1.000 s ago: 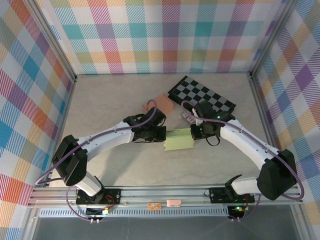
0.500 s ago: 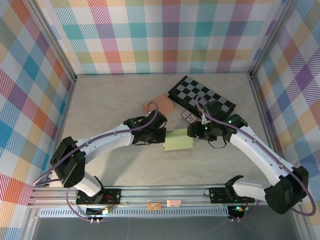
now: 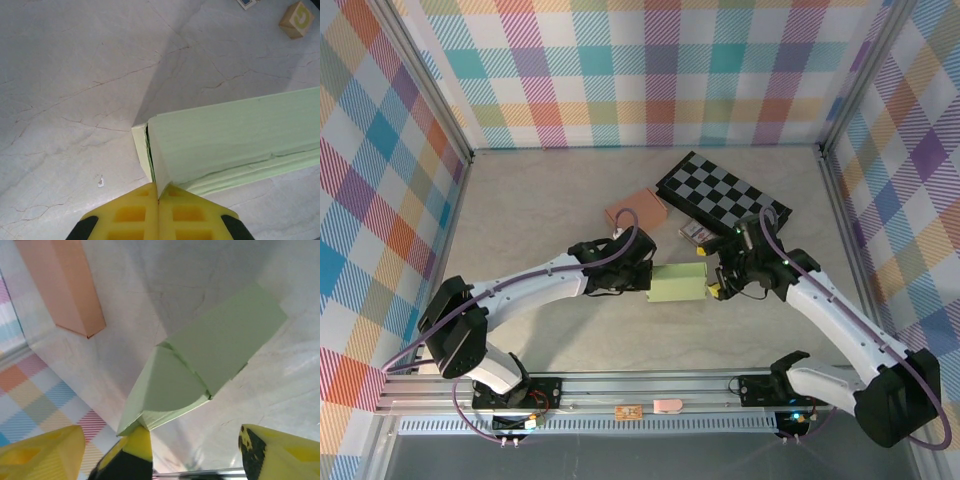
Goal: Fold the paper box
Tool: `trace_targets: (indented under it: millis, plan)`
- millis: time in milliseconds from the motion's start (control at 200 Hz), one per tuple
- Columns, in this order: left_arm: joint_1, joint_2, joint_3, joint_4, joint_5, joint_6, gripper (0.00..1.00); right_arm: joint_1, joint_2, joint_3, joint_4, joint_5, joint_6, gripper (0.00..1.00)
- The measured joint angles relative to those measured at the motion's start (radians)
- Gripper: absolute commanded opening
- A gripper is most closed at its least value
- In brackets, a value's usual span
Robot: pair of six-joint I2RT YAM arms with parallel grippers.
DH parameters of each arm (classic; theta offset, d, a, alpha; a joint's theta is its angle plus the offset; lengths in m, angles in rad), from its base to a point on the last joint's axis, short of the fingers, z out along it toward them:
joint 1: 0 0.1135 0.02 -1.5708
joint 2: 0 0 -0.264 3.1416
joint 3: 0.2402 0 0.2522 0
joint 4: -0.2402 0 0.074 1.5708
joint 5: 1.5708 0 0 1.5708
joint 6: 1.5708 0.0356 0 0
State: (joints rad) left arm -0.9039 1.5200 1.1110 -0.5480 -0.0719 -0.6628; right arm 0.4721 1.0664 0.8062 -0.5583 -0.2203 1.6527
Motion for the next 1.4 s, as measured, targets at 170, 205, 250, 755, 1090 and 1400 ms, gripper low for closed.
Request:
trace_targets:
  millis: [170,205,250,755,1090,1400]
  plan:
    - [-0.006,0.0,0.0,0.0,-0.005,-0.003,0.04,-0.01,0.005,-0.088,0.115,-0.024,0.054,0.71]
    - [-0.008,0.0,0.0,0.0,-0.007,-0.003,0.03,-0.014,0.011,-0.099,0.134,-0.031,0.058,0.68]
    - [-0.01,0.0,0.0,0.0,-0.009,-0.003,0.03,-0.022,0.018,-0.107,0.154,-0.039,0.061,0.65]
    - [-0.019,-0.032,0.0,-0.023,-0.007,-0.051,0.3,-0.055,0.039,-0.124,0.196,-0.072,-0.083,0.49]
    - [-0.014,-0.167,0.0,-0.06,0.039,-0.131,0.43,-0.06,0.039,-0.128,0.191,-0.073,-0.151,0.45]
    - [0.092,-0.159,-0.002,-0.015,0.173,-0.267,0.45,-0.06,0.036,-0.14,0.188,-0.079,-0.174,0.45]
